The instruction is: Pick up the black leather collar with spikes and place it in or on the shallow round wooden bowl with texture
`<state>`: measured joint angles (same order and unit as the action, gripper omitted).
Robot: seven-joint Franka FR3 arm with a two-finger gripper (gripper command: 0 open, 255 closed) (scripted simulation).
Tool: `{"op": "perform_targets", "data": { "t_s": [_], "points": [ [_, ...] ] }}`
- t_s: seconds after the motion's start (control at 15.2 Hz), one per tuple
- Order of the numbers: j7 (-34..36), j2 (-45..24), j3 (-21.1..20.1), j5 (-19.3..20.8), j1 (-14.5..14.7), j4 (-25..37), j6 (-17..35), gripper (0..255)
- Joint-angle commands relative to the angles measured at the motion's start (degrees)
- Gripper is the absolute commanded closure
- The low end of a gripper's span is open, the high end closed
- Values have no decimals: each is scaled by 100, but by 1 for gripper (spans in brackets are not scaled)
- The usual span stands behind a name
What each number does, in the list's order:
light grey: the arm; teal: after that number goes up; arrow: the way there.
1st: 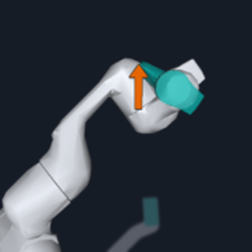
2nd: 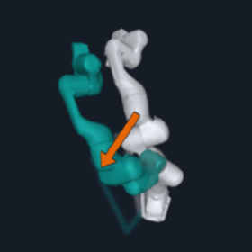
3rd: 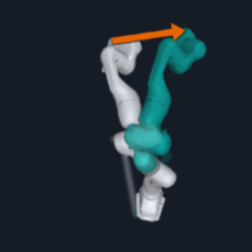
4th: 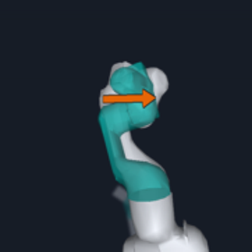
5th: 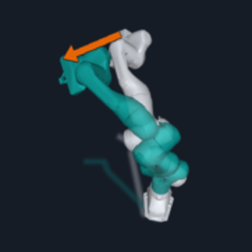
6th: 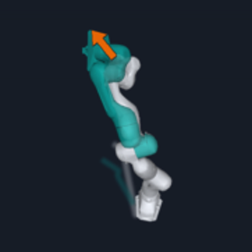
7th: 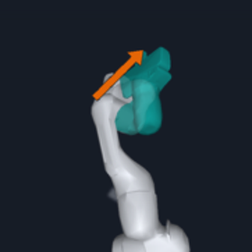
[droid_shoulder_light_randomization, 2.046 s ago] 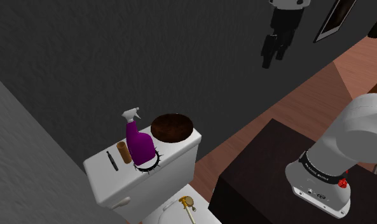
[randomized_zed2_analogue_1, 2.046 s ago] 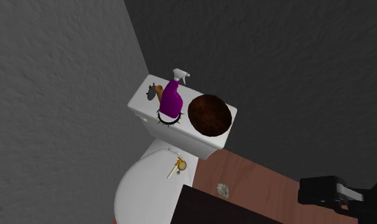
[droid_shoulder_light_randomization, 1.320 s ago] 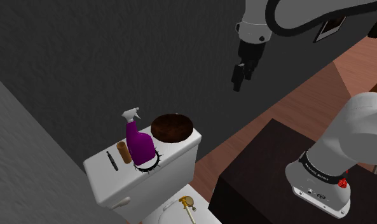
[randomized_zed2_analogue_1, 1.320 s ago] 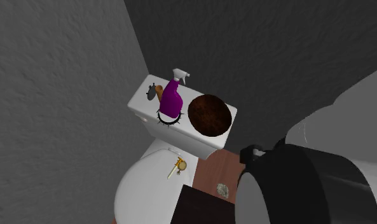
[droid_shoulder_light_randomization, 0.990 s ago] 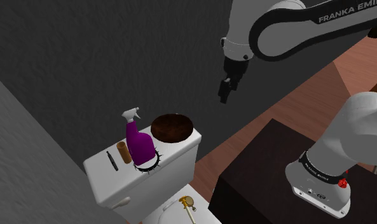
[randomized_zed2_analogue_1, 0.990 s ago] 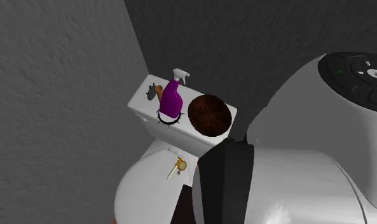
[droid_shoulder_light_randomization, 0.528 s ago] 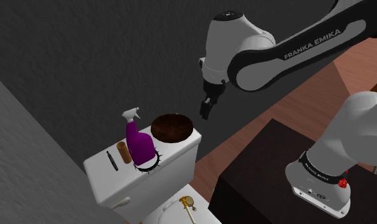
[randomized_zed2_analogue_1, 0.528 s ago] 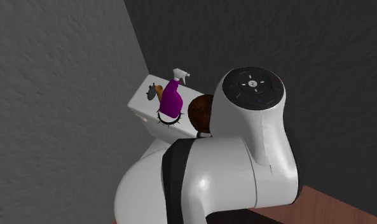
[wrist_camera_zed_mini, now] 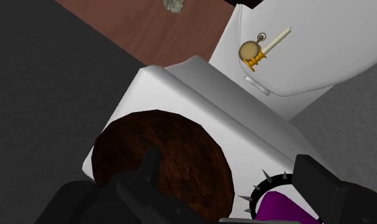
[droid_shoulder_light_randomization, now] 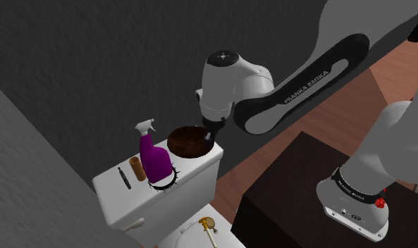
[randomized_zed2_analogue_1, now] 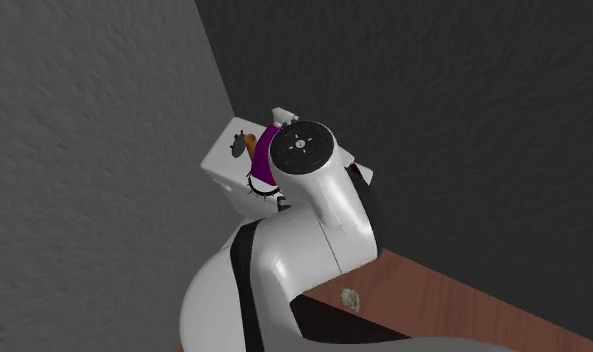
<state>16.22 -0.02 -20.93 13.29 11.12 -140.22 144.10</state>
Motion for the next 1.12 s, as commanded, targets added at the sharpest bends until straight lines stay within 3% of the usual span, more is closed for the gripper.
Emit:
{"op": "perform_targets", "data": {
  "t_s": [0.0,0.26,0.66,0.79,1.06],
  "points": [
    [346,-463,-54,509,64,184,261,0],
    [1041,-1340,48,1523,404,695,546,0],
    [1820,-2578,443,2740,1170,1635,765,0],
    [1993,-2973,578,3042,1435,1983,806,0],
    [2103,-3232,712,3206,1523,2130,921,0]
  ]
}}
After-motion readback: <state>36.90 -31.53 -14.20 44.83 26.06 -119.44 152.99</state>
